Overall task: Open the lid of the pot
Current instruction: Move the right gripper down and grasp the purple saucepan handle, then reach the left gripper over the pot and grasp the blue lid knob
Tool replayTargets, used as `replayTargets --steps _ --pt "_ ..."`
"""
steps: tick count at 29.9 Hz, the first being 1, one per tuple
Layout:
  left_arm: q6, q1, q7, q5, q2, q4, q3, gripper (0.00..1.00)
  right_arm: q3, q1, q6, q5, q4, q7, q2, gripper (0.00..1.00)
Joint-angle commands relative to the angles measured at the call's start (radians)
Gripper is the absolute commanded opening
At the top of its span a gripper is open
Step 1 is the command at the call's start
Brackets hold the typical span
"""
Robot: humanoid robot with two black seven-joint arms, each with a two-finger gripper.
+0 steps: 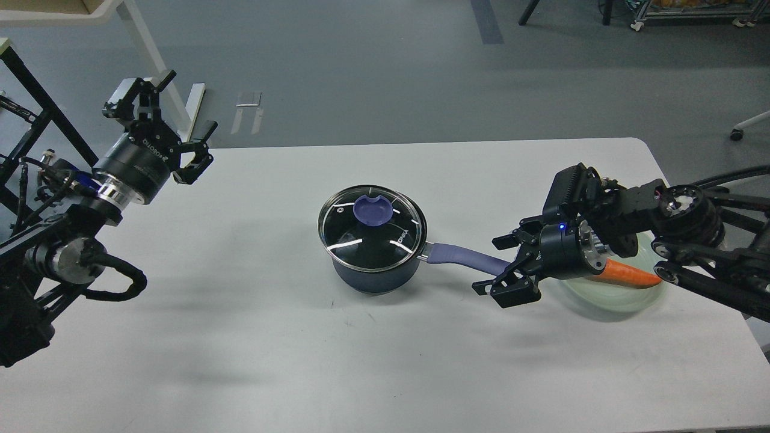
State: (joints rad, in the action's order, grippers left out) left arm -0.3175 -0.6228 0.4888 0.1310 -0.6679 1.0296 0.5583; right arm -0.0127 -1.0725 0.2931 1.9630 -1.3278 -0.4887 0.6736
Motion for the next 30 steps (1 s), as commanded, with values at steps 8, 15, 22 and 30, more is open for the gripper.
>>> replayTargets --steps 8,15,22,30 --pt "-0.002 0.002 0.0 -0.001 -0.001 0.001 0.0 0.99 0.03 0.002 -0.028 0.031 0.022 0.0 -0.017 0.93" --pt "-0.002 0.002 0.0 -0.001 -0.002 0.001 0.002 0.99 0.03 0.0 -0.043 0.034 0.022 0.0 -0.009 0.58" --pt "-0.003 0.0 0.0 -0.001 -0.004 0.001 0.002 0.99 0.039 -0.001 -0.049 0.047 0.022 0.0 -0.009 0.36" --pt "-0.005 -0.049 0.0 0.253 -0.009 0.001 0.0 0.99 0.04 -0.001 -0.049 0.047 0.022 0.0 -0.008 0.31"
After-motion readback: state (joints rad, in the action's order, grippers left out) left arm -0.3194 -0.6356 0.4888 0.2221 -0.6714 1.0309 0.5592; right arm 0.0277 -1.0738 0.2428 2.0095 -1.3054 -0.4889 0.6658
